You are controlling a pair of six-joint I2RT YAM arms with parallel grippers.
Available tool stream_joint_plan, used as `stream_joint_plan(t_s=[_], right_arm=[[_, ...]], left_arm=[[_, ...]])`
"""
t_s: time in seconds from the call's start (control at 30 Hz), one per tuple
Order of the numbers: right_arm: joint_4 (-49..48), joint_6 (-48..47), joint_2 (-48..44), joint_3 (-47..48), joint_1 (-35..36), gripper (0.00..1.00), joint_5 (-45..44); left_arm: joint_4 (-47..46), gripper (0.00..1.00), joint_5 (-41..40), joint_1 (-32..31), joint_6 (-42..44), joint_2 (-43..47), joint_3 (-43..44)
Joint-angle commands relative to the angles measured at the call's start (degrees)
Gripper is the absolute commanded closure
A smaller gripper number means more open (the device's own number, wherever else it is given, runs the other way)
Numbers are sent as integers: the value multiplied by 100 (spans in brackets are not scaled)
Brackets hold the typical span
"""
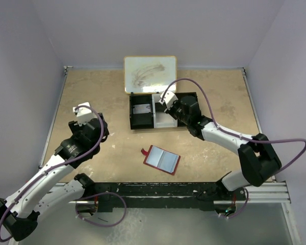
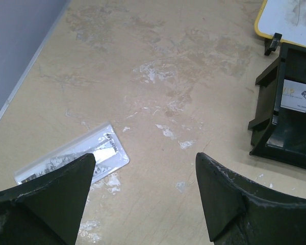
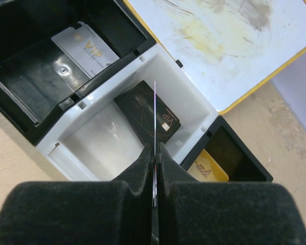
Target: Take the credit cards out of the card holder
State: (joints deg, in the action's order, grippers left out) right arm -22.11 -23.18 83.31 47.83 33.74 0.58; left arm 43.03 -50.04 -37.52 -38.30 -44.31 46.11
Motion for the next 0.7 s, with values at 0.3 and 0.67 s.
stream_joint_plan(t_s=[0.3,0.67], right_arm=[[-225,-1249,1161,954,-16,100,-213],[-48,-1974,2053,1569,-11,100,-920]], left_arm=[[47,22,-268,14,-66,75,91],[26,22,-239,16,-24,-81,130]])
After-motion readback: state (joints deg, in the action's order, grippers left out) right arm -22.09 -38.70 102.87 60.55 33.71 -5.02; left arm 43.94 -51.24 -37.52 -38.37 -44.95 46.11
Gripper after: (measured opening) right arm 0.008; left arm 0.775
